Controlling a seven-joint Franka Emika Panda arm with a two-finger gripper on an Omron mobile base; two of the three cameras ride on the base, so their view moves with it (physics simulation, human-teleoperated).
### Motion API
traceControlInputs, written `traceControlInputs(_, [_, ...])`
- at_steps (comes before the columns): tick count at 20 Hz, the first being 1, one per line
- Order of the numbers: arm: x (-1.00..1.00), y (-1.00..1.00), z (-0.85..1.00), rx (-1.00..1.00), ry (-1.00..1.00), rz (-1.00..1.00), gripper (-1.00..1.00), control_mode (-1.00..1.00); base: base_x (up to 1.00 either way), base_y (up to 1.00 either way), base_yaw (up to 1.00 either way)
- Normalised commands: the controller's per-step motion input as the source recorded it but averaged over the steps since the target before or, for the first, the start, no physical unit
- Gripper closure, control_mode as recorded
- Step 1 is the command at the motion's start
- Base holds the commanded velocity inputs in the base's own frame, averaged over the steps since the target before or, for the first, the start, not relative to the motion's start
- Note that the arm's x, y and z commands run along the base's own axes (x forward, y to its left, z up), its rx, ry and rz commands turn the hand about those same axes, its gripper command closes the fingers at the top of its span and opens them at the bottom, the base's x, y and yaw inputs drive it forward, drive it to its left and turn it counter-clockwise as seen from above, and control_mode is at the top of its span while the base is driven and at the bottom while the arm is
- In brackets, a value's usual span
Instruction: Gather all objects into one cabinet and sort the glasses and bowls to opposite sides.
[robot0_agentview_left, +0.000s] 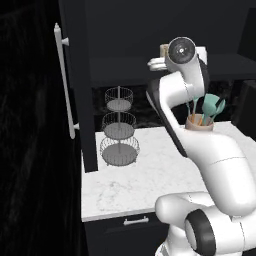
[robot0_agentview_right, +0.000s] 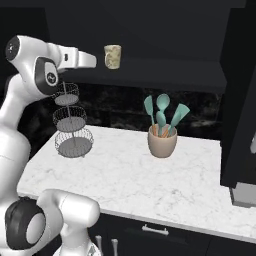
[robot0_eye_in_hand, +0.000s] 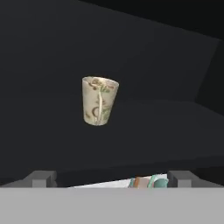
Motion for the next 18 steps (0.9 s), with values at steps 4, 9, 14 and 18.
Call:
traceControlInputs(4, [0.84, -0.01, 0.47, 0.03, -0.07, -0.01, -1.0, -1.0, 0.0, 0.0, 0.0])
traceControlInputs(9, [0.0, 0.0, 0.0, 0.01, 0.0, 0.0, -1.0, -1.0, 0.0, 0.0, 0.0])
traceControlInputs(14, [0.16, -0.33, -0.44, 0.01, 0.0, 0.0, -1.0, -1.0, 0.0, 0.0, 0.0])
traceControlInputs(18, [0.13, -0.29, -0.13, 0.05, 0.01, 0.0, -1.0, -1.0, 0.0, 0.0, 0.0])
